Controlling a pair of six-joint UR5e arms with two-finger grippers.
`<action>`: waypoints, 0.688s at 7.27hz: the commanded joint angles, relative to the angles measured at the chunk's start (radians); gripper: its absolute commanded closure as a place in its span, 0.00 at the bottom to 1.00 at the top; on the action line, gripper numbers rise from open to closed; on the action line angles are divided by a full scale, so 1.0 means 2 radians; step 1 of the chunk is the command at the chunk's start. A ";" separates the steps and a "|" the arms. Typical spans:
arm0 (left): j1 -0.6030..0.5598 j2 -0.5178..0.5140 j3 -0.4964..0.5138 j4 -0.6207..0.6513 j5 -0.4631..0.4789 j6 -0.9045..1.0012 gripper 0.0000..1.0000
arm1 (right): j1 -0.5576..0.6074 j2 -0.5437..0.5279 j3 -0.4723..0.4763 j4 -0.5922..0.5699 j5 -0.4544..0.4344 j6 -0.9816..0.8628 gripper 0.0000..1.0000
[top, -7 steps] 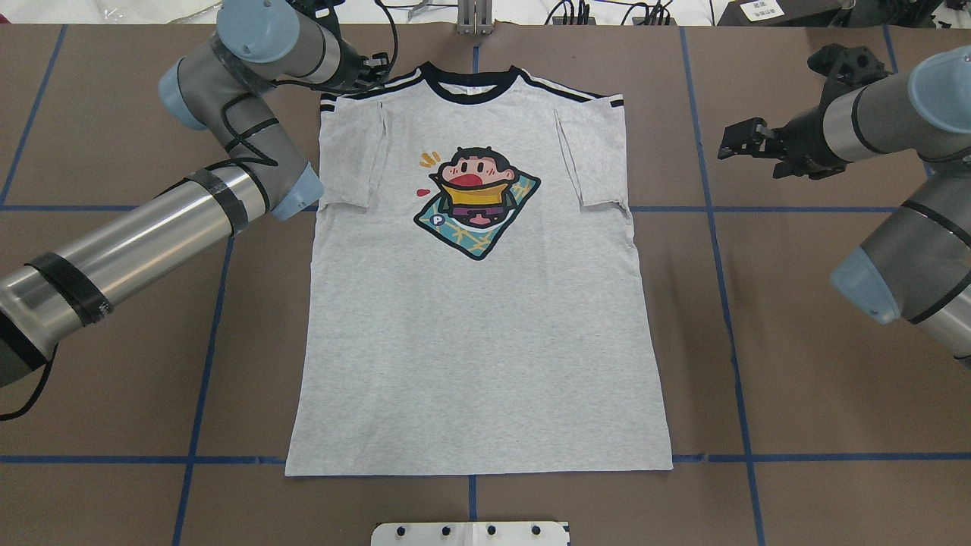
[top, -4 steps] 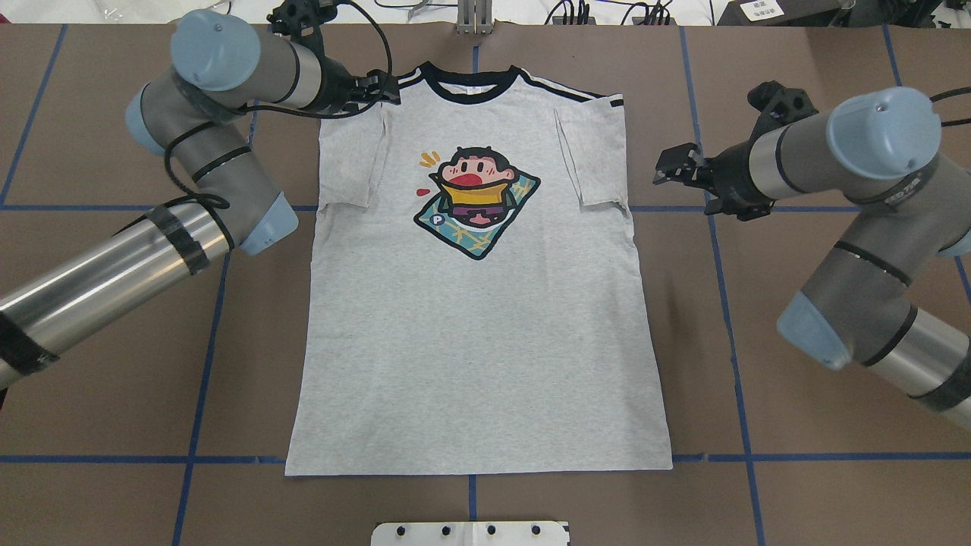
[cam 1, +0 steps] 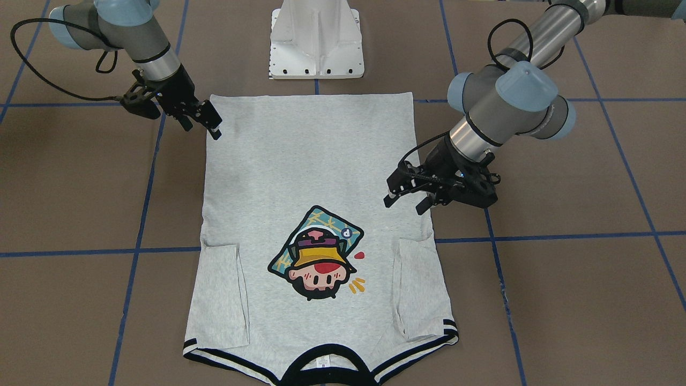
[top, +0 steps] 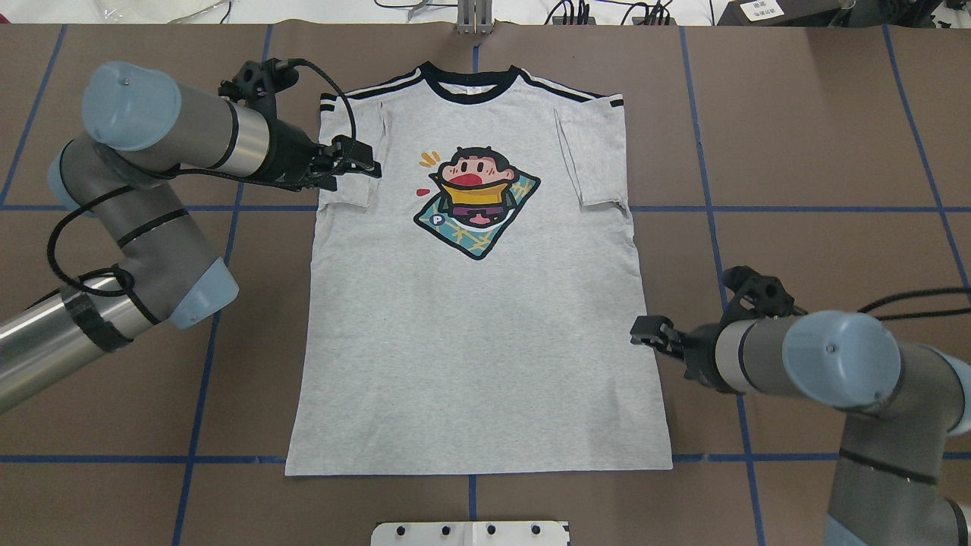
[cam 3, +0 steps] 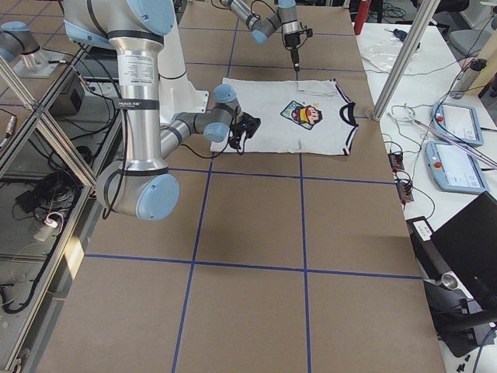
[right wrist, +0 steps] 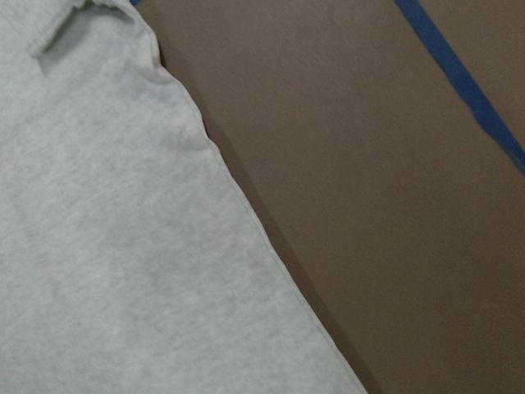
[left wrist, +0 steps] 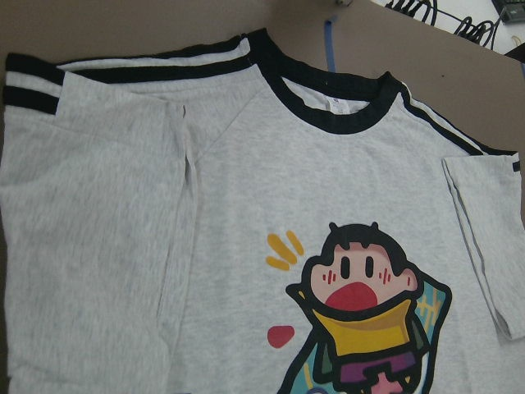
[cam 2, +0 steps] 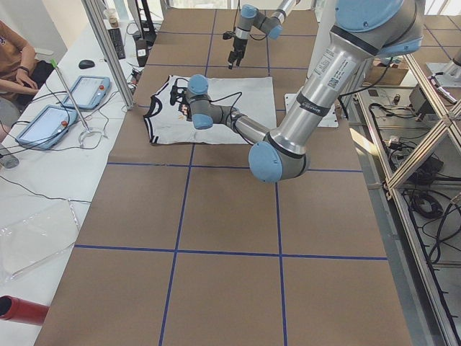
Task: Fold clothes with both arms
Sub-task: 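Move both grippers down to the shirt hem nearest the robot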
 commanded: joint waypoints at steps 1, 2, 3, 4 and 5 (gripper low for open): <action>0.031 0.047 -0.062 0.006 0.006 -0.050 0.06 | -0.127 -0.030 0.022 -0.033 -0.127 0.088 0.01; 0.041 0.047 -0.063 0.006 0.007 -0.068 0.06 | -0.157 -0.029 0.023 -0.068 -0.151 0.122 0.02; 0.049 0.047 -0.064 0.005 0.007 -0.077 0.05 | -0.168 -0.029 0.026 -0.073 -0.160 0.147 0.04; 0.052 0.047 -0.065 0.005 0.007 -0.079 0.05 | -0.172 -0.029 0.030 -0.073 -0.161 0.155 0.12; 0.052 0.047 -0.065 0.005 0.008 -0.079 0.05 | -0.172 -0.029 0.030 -0.074 -0.161 0.155 0.29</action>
